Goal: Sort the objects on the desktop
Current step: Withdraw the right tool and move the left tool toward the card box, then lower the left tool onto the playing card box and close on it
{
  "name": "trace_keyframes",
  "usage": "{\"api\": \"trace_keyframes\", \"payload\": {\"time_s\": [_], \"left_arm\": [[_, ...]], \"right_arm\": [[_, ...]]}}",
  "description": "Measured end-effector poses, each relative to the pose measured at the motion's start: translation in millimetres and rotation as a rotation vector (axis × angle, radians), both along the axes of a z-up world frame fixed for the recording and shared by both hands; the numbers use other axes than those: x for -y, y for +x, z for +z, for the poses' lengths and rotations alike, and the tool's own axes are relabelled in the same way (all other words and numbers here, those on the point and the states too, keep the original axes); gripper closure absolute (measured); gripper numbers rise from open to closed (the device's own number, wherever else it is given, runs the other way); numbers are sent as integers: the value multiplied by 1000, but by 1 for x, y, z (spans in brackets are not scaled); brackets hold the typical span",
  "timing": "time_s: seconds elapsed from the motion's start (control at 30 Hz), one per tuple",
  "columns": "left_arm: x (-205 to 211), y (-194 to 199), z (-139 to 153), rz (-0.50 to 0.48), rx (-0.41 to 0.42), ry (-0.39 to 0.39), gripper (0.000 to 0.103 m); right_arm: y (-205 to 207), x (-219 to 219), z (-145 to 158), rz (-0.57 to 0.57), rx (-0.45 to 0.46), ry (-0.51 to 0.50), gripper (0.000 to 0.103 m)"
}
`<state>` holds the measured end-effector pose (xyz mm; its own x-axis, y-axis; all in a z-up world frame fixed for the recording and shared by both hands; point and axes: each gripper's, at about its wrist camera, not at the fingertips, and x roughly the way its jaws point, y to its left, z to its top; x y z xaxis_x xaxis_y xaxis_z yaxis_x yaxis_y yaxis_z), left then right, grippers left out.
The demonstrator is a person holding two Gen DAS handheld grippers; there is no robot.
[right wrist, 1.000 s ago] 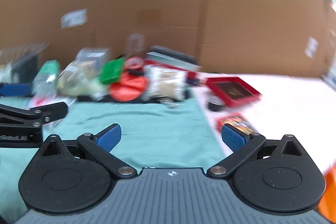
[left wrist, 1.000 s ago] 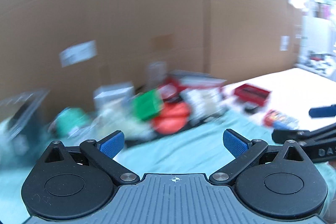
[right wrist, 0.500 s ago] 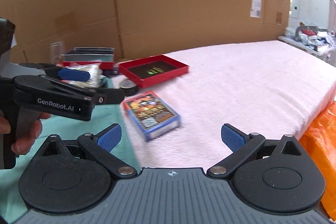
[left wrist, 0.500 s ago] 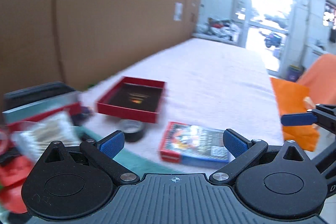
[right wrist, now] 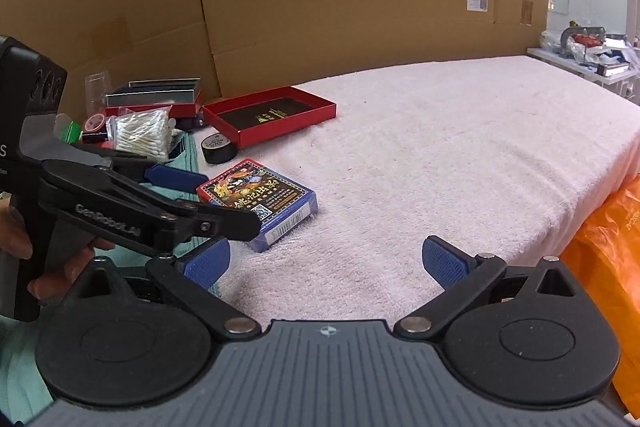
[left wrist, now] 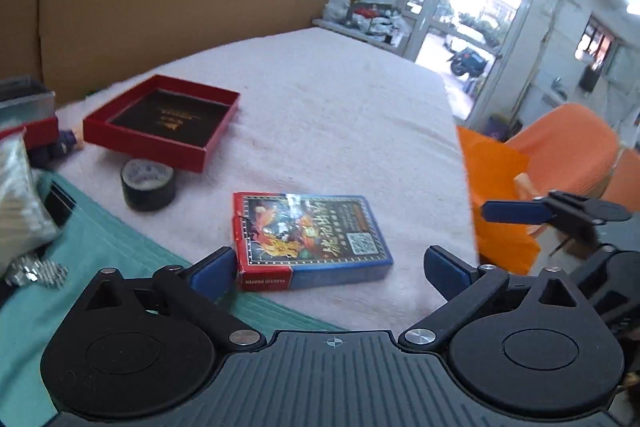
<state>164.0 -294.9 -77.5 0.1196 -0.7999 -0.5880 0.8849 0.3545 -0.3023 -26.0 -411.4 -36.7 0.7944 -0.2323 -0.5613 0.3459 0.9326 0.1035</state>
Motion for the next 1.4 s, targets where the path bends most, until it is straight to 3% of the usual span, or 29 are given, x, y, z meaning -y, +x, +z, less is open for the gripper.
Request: {"api": "trace_keyframes", "payload": {"time_s": [0.07,0.17,0.27,0.43,0.57,0.67,0.77,0.87,0.93,1.07,1.2,1.33,1.4], "left_arm": [[-6,4,-3,15,-54,-28,0],[-12,12,-3,74,-80,-60,0],[-9,14,-1,130,-13,-43,0],[5,8,-2,69,45,-12,0],[15,-13,-4,-1,96,17,0],[19,-35,-5,-57,157,41,0],[18,-53,-5,-41,230,77,0],[11,-55,-7,-4,218,81,0],[5,-52,-7,69,199,83,0],[-11,-48,-1,288,205,55,0],[-21,-54,6,490,231,-3,0],[-21,-61,15,625,293,-13,0],[-25,-63,20,646,279,-21,3]], "right_arm": [[-6,7,2,7,33,47,1],[-12,24,2,1,82,234,2],[-9,34,0,14,114,389,2],[-1,55,-15,-22,186,733,2],[18,63,-21,-25,178,841,2],[33,60,-20,-9,168,830,0],[48,58,-12,-5,154,756,0],[65,63,-8,71,166,678,1],[68,67,-4,60,163,608,2],[58,66,7,61,163,350,7],[55,60,2,72,79,126,18],[46,52,-3,125,74,120,18],[44,46,-5,161,86,121,17]]}}
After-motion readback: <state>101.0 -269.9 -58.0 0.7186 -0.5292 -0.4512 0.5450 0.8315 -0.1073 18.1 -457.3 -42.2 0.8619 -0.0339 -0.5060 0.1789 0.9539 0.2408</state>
